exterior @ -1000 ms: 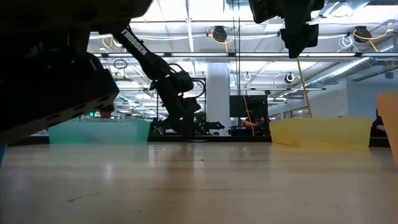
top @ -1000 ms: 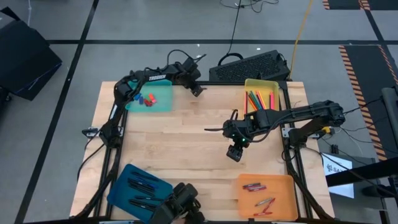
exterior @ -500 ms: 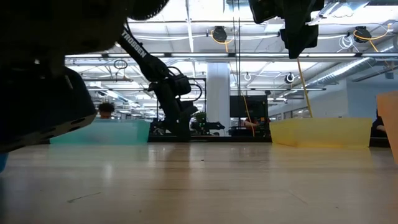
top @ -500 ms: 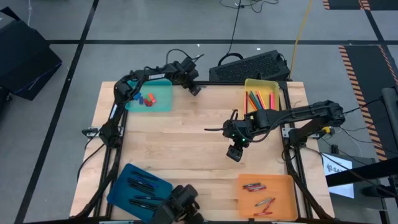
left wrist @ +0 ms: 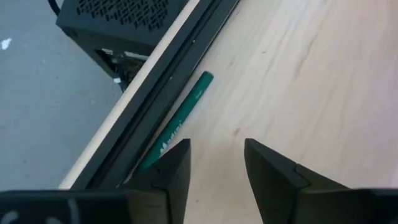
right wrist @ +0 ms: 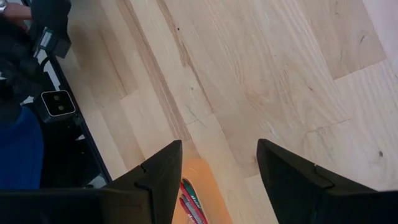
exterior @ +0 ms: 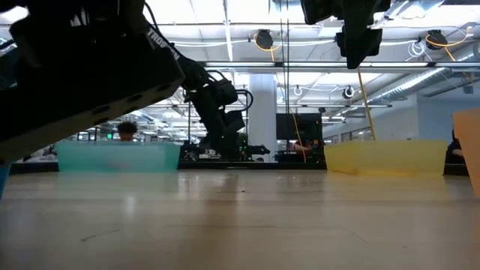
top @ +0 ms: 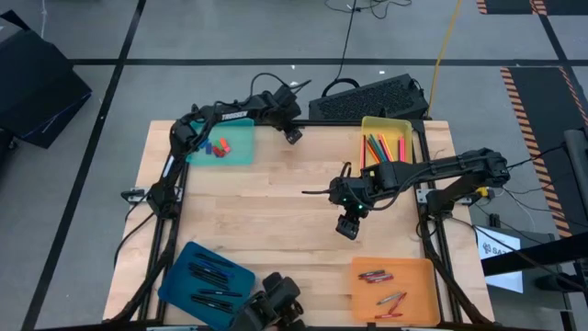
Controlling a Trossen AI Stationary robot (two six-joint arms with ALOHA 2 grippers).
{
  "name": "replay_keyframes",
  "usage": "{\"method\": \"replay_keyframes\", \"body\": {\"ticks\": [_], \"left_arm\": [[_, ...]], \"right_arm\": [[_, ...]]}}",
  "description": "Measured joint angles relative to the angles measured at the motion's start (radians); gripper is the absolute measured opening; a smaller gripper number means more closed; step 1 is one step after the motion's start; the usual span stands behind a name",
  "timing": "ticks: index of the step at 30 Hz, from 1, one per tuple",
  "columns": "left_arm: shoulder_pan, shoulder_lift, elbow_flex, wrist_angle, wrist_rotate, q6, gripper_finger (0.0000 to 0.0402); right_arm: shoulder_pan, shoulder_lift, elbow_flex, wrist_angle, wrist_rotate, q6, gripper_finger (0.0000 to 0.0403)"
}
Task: Sort crayons/erasers/pens/pencils in bins
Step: Put the green crayon into the orange bin
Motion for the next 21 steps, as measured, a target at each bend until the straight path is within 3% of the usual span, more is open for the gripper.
{"method": "replay_keyframes", "body": {"ticks": [5,13,16,21], "left_arm": [[0.019,0.006,-0.001,0.012,0.048,0.043,0.0177],[0.035,0.013,-0.015,0.077,0.173,0.235,0.0219],[0.032,0.013,-0.016,0.062,0.173,0.314,0.0224],[0.037,0.013,-0.016,0.047,0.087,0.449,0.0208]], "right_arm": [[0.000,0.000,0.000,0.000,0.000,-0.006,0.0201],[0.005,0.000,0.000,0.000,0.000,0.016,0.0201],[0.017,0.000,0.000,-0.001,0.000,0.035,0.0201],[0.045,0.000,0.000,0.000,-0.001,0.068,0.0201]]}}
